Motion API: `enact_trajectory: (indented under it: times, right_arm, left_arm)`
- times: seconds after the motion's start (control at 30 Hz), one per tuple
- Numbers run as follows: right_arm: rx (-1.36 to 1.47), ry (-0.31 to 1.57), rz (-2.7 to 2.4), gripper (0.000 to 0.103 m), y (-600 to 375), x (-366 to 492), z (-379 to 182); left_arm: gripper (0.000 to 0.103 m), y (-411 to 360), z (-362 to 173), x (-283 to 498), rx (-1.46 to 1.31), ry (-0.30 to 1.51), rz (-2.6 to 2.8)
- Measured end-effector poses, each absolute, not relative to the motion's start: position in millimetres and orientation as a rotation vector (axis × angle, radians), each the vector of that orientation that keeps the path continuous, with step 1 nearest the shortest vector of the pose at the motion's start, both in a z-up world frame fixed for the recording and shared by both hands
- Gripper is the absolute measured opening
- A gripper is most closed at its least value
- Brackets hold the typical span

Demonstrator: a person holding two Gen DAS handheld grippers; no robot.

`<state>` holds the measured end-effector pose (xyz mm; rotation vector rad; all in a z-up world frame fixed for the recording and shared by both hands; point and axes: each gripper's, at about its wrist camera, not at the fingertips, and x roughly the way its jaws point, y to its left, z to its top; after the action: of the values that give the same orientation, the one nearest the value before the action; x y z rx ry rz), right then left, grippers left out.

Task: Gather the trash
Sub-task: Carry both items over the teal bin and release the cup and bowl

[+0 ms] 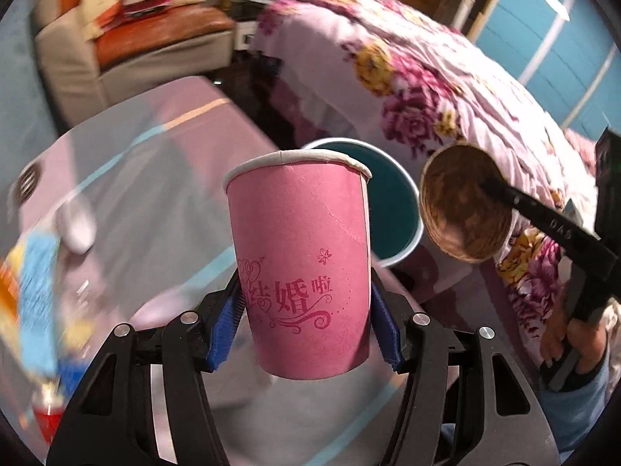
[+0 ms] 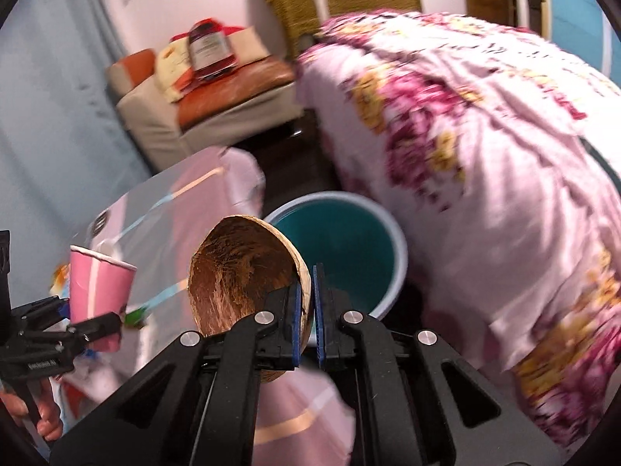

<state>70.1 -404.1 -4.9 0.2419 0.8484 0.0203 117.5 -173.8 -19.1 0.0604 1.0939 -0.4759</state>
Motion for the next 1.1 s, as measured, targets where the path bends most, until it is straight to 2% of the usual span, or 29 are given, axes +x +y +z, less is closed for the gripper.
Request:
enact_trajectory:
  times: [0.3, 0.63, 0.77, 0.93, 1.0, 1.1]
  right_arm:
    - [0.176, 0.877, -0.087, 0.006, -444.3, 105.7, -24.3]
    - [0.176, 0.938, -0.11, 0.006, -461.1, 133.5, -46.6]
    - [0.171, 0.96, -0.106, 0.006, -459.0, 139.2, -54.4]
    - [0.169, 0.976, -0.095, 0.006, -454.3, 143.4, -60.1]
    - [0.165, 0.985, -0.089, 0.006, -452.9, 144.6, -62.9]
    - [0.163, 1.005, -0.084, 0.006, -451.1, 146.2, -69.5]
  left_arm:
    - [0.061, -258.2, -76.9, 172.1, 0.141, 1.213, -0.549]
    - [0.064, -287.4, -109.9, 200.1, 0.175, 1.262, -0.566]
    - [0.071, -288.2, -111.8, 203.3, 0.152, 1.265, -0.588]
    - [0.073, -285.3, -107.8, 201.6, 0.145, 1.252, -0.583]
    - [0.088, -280.4, -103.6, 200.4, 0.142, 1.24, -0.56]
    - [0.091, -264.3, -93.1, 195.5, 0.128, 1.208, -0.529]
